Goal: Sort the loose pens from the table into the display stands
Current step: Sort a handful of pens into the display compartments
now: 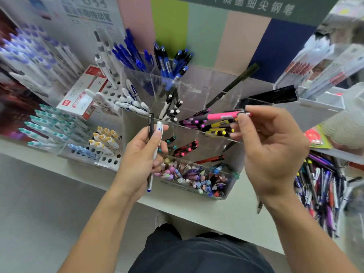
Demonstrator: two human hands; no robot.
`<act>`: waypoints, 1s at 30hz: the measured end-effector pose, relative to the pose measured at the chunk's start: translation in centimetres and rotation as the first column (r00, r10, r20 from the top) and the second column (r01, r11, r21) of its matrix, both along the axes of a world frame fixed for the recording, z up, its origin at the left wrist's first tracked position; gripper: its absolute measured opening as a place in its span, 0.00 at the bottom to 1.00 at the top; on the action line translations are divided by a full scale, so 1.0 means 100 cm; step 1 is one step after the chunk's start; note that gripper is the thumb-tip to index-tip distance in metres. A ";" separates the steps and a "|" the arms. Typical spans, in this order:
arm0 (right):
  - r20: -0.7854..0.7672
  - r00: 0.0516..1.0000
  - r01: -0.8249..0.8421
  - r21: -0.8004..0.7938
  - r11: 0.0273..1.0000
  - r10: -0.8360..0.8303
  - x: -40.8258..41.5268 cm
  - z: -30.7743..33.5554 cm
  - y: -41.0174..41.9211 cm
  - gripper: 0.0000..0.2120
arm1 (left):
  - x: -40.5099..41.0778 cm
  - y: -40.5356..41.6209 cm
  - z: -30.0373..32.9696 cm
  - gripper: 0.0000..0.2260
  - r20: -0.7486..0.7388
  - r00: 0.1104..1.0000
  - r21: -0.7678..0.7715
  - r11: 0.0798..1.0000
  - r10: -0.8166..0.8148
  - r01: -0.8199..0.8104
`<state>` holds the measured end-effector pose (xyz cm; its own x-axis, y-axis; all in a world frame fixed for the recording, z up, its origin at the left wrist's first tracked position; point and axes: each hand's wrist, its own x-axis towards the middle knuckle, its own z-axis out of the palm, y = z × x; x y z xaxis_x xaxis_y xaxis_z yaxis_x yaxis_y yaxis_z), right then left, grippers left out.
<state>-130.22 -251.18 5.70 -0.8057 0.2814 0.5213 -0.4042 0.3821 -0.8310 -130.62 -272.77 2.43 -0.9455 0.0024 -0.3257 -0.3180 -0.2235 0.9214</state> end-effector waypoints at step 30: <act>-0.036 0.997 0.067 -0.129 0.989 -0.072 -0.022 0.032 0.011 0.06 | 0.015 -0.008 0.010 0.14 -0.002 0.996 0.177 0.980 -0.092 0.091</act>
<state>-132.43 -250.05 8.93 -0.7612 0.4021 0.5089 -0.4143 0.3021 -0.8585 -129.15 -273.55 3.41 -0.9365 0.1467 -0.3185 -0.3503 -0.3519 0.8680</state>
